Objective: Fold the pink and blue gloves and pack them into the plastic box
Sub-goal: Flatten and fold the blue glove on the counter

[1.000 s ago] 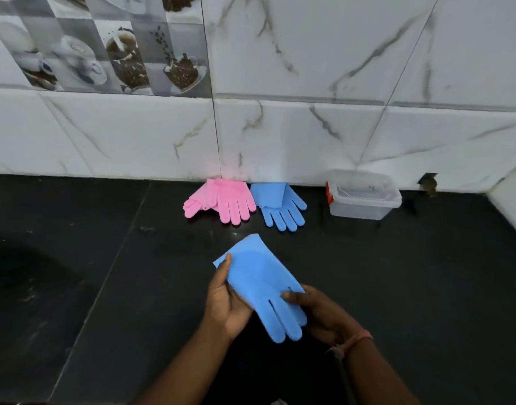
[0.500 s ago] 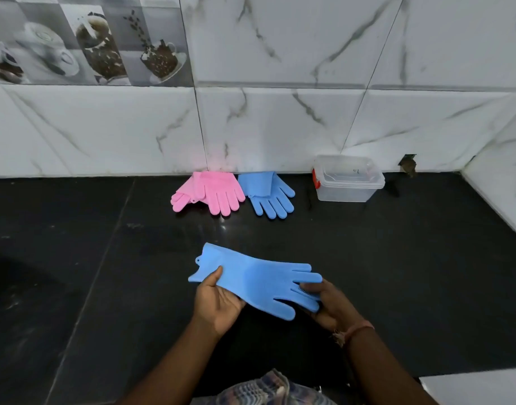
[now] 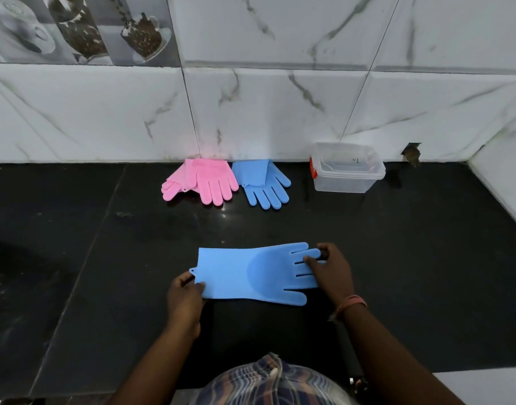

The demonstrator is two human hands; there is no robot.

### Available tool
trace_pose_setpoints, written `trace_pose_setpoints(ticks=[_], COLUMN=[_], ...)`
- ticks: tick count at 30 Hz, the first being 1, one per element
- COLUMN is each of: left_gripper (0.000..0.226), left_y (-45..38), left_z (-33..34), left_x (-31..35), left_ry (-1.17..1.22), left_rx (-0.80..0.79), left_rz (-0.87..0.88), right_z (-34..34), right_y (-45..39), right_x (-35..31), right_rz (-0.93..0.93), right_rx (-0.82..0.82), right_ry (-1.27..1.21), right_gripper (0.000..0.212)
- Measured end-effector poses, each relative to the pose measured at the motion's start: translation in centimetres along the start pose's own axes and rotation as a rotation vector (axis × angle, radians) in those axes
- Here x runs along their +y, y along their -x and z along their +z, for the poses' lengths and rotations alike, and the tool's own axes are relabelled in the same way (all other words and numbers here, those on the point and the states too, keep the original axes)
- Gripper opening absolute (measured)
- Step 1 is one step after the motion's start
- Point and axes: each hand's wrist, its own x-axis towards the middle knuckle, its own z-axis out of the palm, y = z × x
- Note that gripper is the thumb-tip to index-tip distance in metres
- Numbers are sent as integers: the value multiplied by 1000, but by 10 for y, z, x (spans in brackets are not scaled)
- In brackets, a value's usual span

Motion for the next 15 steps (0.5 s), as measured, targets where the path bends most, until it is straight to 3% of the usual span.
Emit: trace_pose_setpoints(ticks=[4,6,9,12,15], left_gripper=[60,53,46,57,64], left_y=[4,5,-8,-32,-47], left_z=[8,22,48,51,39], left_x=[10,11,4,-8,-17], left_ry=[-690,-915,-1186,-1518,-1573], left_rx=[178,36,-301,-384,-361], left_rz=[592,820,950,1063,1089], right_z=[18,34,65,78,75], right_y=[4,11,24,26,19], right_x=[-8,-13,-10,0,7], right_rz=[-243,-380,-554,-554,-547], right_rx=[154,131,-12,-126,-148], right_ry=[340,437,602,710,741], right_gripper=[35,37,51,63,68])
